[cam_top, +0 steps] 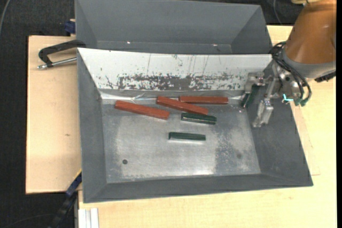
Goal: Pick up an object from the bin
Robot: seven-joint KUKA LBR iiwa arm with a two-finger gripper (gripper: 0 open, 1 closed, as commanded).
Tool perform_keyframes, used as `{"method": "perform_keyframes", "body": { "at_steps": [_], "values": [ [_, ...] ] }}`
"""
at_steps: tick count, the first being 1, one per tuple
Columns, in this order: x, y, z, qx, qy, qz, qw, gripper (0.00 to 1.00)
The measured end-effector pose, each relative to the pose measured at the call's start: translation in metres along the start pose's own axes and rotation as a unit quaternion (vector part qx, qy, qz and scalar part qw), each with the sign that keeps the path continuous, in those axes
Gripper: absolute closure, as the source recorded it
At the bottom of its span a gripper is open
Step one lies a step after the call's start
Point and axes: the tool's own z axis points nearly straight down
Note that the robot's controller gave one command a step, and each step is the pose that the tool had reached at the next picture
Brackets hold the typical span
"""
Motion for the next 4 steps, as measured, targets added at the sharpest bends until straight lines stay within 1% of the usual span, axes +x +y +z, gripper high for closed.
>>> {"method": "perform_keyframes", "body": {
  "at_steps": [1,2,3,4],
  "values": [
    [0.003,0.072,0.007,-0.001,-0.0029,-0.058,0.9983,0.00],
    [0.008,0.112,0.089,-0.001,-0.0005,-0.108,0.9941,0.00],
    [0.006,0.110,0.085,0.001,-0.0040,-0.107,0.9942,0.00],
    [0.006,0.110,0.085,0.001,-0.0040,-0.107,0.9942,0.00]
  ]
}}
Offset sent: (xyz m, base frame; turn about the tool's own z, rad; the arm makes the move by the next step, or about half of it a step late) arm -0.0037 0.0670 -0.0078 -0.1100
